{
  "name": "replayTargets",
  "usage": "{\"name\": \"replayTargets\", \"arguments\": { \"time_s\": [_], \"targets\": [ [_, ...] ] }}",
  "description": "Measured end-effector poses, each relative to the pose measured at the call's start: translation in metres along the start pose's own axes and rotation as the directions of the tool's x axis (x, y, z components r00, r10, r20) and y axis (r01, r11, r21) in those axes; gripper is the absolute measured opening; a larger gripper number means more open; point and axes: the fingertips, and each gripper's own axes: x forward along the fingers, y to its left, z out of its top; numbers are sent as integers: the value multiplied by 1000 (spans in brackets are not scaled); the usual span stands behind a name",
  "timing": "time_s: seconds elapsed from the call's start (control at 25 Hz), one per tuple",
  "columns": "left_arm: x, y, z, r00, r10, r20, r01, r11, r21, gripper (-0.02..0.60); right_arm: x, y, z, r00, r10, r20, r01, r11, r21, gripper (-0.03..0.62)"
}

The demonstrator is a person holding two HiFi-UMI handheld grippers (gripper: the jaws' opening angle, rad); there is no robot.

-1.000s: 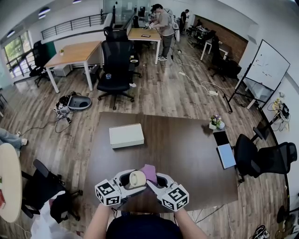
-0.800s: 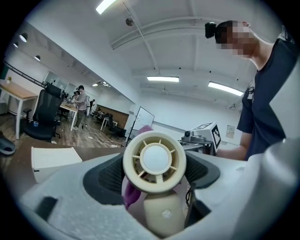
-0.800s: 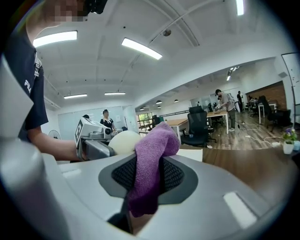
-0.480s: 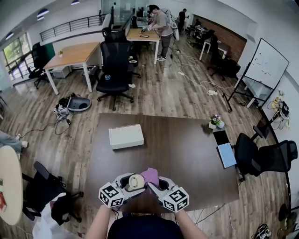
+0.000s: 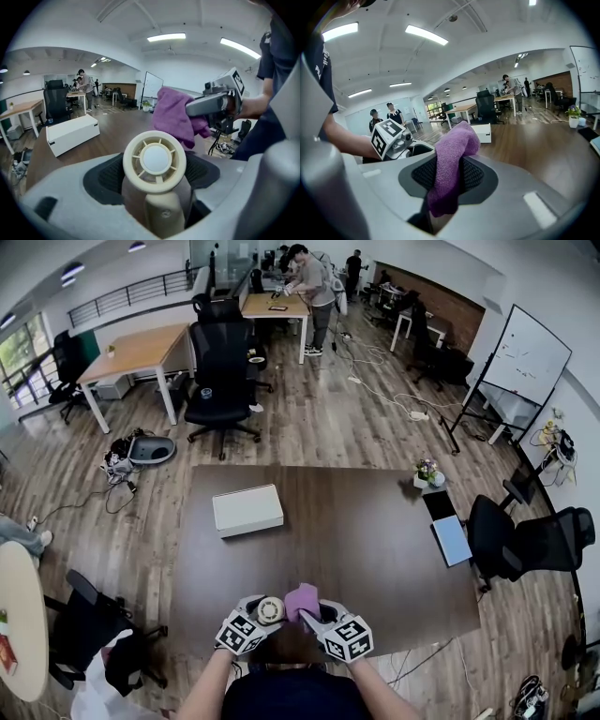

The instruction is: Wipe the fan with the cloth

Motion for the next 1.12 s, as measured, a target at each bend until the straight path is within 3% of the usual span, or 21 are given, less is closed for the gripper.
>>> {"name": "replayTargets", "arguments": {
  "time_s": [0.2,0.36,0.56,0.76,1.12],
  "targets": [
    [28,15,-50,986,87,-143,-88,996,4,376,2,-8,-31,998,-37,-50,38,999,28,115],
    [48,15,-85,964,86,-250,-84,996,20,377,-1,-11,-51,994,-58,-92,61,997,40,115],
    [55,15,-104,950,104,-296,-101,995,23,376,-3,-7,-74,987,-61,-146,69,996,48,115],
    [67,15,-112,932,130,-339,-102,990,99,377,-9,-9,-88,982,-73,-173,86,994,63,115],
    [80,26,-126,889,186,-418,-141,981,137,377,-19,-14,-101,977,-87,-196,103,992,76,115]
  ]
}}
